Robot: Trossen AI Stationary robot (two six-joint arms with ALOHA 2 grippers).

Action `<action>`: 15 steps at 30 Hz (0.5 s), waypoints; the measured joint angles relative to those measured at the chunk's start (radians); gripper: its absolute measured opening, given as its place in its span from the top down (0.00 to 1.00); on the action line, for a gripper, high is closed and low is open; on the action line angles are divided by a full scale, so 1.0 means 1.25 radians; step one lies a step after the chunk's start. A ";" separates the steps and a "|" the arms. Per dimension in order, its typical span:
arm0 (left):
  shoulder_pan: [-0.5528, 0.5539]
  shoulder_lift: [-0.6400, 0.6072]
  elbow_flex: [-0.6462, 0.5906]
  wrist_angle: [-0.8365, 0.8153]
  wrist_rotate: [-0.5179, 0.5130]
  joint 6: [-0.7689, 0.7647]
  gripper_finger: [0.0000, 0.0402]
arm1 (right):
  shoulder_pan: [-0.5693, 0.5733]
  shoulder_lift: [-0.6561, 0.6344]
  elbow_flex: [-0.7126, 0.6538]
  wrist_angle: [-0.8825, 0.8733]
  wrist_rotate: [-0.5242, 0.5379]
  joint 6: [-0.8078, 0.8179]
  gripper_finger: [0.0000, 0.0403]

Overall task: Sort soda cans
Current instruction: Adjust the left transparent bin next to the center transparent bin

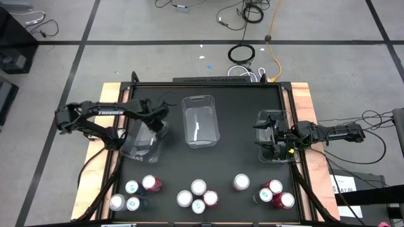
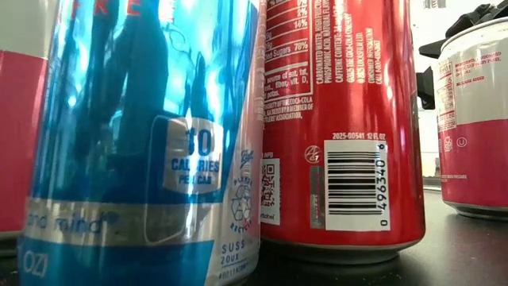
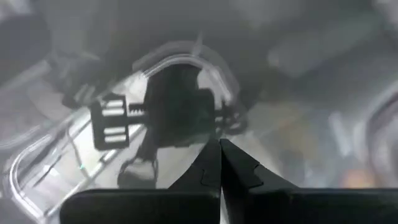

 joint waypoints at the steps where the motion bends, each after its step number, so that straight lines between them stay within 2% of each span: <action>1: 0.008 0.000 0.004 0.018 0.001 -0.011 1.00 | 0.000 0.000 0.000 0.000 0.000 0.000 0.11; 10: 0.086 0.009 0.062 0.110 0.004 -0.050 0.99 | 0.000 0.000 0.000 0.000 0.000 0.000 0.11; 15: 0.120 0.047 0.099 0.157 0.004 -0.055 0.99 | 0.000 0.000 0.000 0.000 0.000 0.000 0.11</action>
